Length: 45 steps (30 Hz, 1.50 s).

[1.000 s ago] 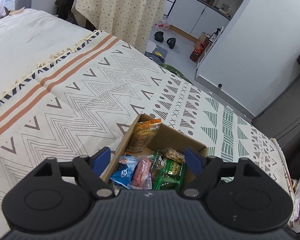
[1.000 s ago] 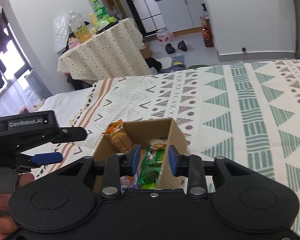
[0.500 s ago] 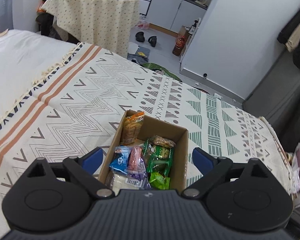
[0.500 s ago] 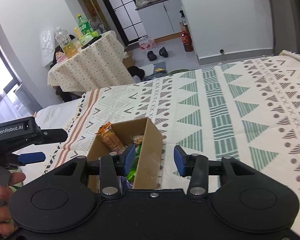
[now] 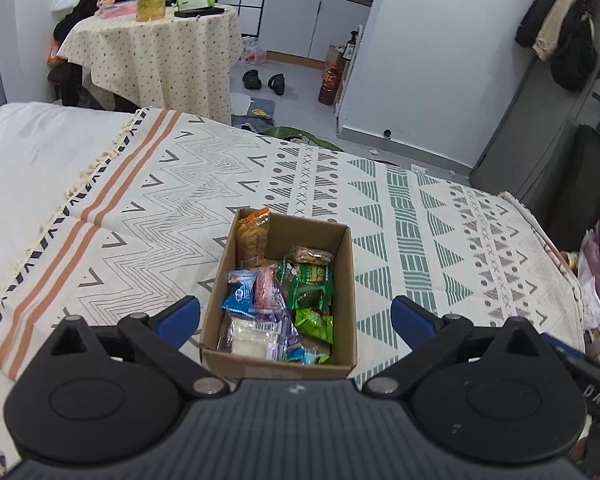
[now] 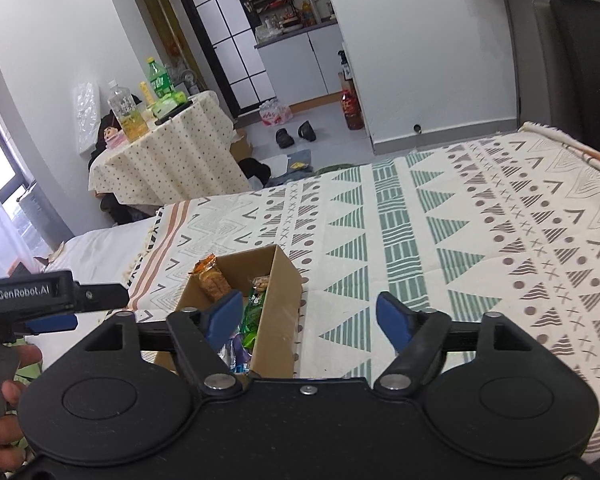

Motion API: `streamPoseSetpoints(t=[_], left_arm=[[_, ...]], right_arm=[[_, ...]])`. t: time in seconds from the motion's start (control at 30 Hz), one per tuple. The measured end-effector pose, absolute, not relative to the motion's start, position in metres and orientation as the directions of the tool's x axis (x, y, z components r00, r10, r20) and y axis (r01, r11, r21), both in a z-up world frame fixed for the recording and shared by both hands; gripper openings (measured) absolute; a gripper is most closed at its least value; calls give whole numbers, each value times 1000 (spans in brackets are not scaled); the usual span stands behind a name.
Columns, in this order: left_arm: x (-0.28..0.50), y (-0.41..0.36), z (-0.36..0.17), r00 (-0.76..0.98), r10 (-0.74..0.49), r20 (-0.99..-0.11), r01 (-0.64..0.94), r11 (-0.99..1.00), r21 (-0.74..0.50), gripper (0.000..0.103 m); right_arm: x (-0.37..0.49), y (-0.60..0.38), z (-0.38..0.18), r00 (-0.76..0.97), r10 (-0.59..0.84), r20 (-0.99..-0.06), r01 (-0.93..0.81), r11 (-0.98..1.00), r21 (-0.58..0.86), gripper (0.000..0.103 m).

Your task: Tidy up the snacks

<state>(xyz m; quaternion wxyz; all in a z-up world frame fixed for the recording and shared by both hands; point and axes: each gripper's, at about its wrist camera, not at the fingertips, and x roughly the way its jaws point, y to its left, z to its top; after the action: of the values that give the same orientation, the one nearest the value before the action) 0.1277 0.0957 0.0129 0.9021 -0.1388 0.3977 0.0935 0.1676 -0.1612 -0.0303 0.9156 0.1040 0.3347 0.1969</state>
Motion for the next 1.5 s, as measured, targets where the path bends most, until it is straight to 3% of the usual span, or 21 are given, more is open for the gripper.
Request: streamPoseSetpoints(t=[0.2, 0.37, 1.5], left_arm=[[106, 89, 19, 675, 72, -734, -254, 957, -140, 103], [89, 83, 21, 679, 56, -732, -218, 968, -128, 103], [-17, 34, 34, 738, 26, -674, -57, 998, -25, 103]], right_arm=[[147, -170, -21, 717, 413, -561, -289, 909, 300, 95], [131, -180, -16, 727, 392, -564, -275, 919, 284, 103], [26, -215, -18, 719, 293, -630, -230, 956, 182, 103]])
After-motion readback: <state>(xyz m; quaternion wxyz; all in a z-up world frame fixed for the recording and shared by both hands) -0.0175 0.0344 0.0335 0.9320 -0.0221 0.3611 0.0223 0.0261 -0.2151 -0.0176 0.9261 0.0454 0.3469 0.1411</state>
